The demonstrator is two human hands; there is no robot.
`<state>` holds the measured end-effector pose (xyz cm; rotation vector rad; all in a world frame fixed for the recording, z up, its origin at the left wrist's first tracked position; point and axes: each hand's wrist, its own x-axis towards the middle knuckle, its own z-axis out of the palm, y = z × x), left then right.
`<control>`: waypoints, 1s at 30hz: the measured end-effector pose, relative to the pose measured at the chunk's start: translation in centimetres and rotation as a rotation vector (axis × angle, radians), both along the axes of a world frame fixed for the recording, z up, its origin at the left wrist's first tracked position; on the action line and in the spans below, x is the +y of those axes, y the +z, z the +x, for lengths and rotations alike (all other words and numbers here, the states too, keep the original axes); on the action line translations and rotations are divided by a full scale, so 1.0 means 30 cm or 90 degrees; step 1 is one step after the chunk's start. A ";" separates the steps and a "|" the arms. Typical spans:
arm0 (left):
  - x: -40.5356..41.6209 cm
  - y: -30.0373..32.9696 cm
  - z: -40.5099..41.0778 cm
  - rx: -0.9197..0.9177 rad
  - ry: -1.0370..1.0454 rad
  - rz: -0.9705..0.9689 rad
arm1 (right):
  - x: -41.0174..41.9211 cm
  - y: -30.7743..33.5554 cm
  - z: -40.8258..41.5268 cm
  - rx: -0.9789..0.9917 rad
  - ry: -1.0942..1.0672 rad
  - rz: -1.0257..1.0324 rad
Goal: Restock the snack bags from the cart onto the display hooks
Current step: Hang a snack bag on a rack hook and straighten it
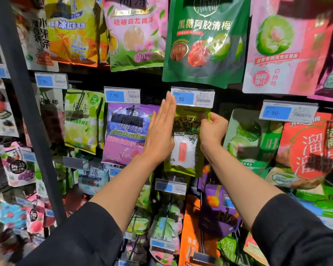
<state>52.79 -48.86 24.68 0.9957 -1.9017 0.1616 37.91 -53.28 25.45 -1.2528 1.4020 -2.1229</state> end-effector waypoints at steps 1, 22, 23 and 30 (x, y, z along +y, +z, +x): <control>-0.001 0.000 -0.003 -0.001 0.002 -0.003 | -0.012 0.009 -0.005 0.012 -0.031 0.024; 0.291 -0.438 -0.412 0.026 -0.194 0.228 | 0.528 -0.412 -0.375 -0.028 -0.084 0.248; 0.340 -0.481 -0.481 0.023 -0.233 0.263 | 0.618 -0.452 -0.433 -0.038 -0.112 0.259; 0.767 -0.704 -0.982 -0.139 -0.521 0.456 | 1.176 -0.699 -0.913 -0.103 -0.437 0.345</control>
